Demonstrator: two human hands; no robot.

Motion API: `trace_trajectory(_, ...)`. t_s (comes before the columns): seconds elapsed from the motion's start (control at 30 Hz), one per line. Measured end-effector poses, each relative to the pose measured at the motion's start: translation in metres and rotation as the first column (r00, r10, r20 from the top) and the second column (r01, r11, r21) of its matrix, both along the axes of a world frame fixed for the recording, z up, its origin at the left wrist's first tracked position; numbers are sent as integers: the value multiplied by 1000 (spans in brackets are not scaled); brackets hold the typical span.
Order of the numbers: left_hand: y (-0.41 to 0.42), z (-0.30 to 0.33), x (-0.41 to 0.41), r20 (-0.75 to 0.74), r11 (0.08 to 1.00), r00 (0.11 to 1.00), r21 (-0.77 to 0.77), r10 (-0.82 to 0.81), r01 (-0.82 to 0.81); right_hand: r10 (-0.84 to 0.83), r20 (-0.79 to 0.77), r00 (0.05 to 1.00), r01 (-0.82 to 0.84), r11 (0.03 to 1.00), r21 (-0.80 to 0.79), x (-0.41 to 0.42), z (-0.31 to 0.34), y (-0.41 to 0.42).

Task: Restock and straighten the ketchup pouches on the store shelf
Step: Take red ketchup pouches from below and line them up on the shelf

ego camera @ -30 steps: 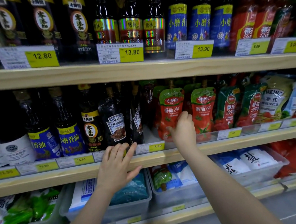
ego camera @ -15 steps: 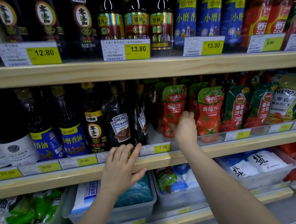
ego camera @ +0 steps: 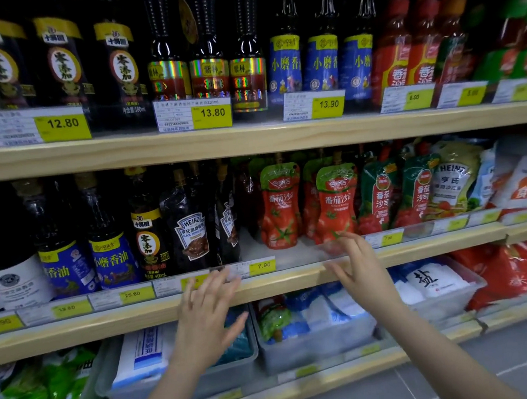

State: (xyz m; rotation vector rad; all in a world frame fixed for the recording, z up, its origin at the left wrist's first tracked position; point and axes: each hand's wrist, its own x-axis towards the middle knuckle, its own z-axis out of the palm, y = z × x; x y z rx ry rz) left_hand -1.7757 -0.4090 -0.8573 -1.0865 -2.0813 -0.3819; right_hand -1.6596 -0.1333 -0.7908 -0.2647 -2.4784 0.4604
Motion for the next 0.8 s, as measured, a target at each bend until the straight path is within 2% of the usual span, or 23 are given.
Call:
trace_trajectory(0.1,24,-30,29,89,970,970,-76,-226,233,-94,38,995,91,994,54,15,-6,30)
trace_trajectory(0.17,41,-43,40,215,950,945,-137,-247,280,-122,81,989,116,990,78,17,-8,43)
trace_trajectory(0.3,65,-55,40,422,946,901,-241,-97,215,-120,108,987,108,987,116,16,-16,51)
trace_trajectory(0.37,77,-60,34,513,952,858,-262,-3,159,-116,80,990,107,988,113,15,-19,54)
trace_trajectory(0.43,89,-65,26,583,929,802,-355,131,106,-101,72,992,94,990,106,12,-22,57)
trace_trajectory(0.5,101,-69,18,619,893,750,-441,234,85,-95,65,993,90,992,83,9,-26,59)
trace_trajectory(0.57,113,-70,13,643,899,720,-433,259,62,-80,42,996,77,995,65,8,-29,60)
trace_trajectory(0.67,124,-70,11,641,928,725,-372,252,6,-64,7,998,63,997,42,7,-32,61)
trace_trajectory(0.8,128,-75,16,531,892,789,-450,307,-44,-59,-14,998,59,998,-3,5,-35,58)
